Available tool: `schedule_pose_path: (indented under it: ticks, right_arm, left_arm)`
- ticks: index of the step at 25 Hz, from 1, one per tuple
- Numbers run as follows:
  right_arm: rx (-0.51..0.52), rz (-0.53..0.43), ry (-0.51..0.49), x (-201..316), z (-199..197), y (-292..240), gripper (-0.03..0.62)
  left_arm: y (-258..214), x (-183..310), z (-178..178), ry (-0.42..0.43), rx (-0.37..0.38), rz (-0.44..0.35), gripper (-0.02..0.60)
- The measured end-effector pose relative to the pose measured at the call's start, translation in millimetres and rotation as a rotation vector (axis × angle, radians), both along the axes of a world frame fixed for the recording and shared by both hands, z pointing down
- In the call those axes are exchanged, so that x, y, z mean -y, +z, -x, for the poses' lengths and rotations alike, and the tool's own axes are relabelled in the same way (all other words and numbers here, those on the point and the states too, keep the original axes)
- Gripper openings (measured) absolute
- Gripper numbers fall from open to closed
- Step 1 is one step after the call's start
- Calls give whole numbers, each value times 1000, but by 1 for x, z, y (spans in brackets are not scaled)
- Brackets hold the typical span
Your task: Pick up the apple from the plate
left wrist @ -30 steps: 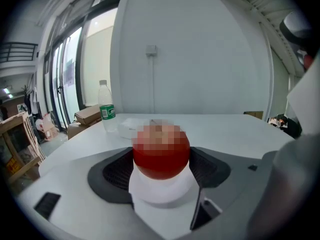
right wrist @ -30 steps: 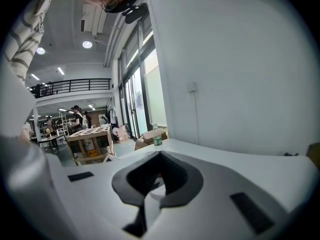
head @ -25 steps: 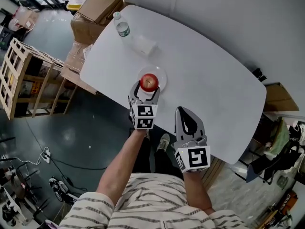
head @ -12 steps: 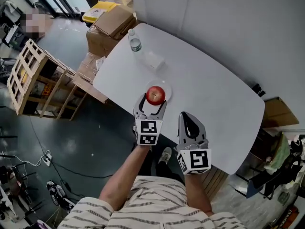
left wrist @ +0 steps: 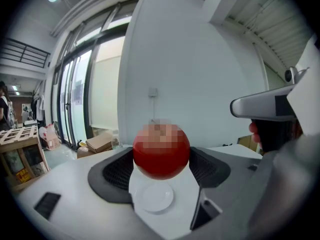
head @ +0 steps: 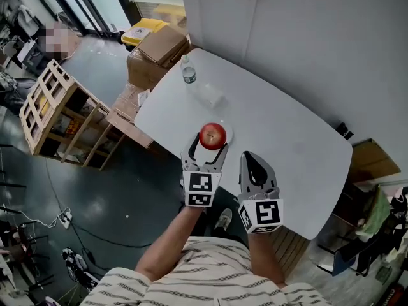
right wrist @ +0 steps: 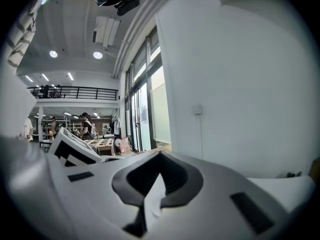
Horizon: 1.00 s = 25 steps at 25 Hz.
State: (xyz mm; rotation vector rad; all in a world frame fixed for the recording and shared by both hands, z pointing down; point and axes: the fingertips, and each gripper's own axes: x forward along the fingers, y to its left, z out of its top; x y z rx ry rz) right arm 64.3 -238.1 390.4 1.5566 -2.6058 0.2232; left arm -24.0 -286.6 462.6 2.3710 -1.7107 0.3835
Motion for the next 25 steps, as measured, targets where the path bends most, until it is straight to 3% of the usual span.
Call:
schedule_pose_path:
  ticks: [25]
  right_arm:
    - [10, -117, -43, -13, 16, -79, 2]
  left_arm:
    - [-130, -45, 17, -28, -42, -179, 357]
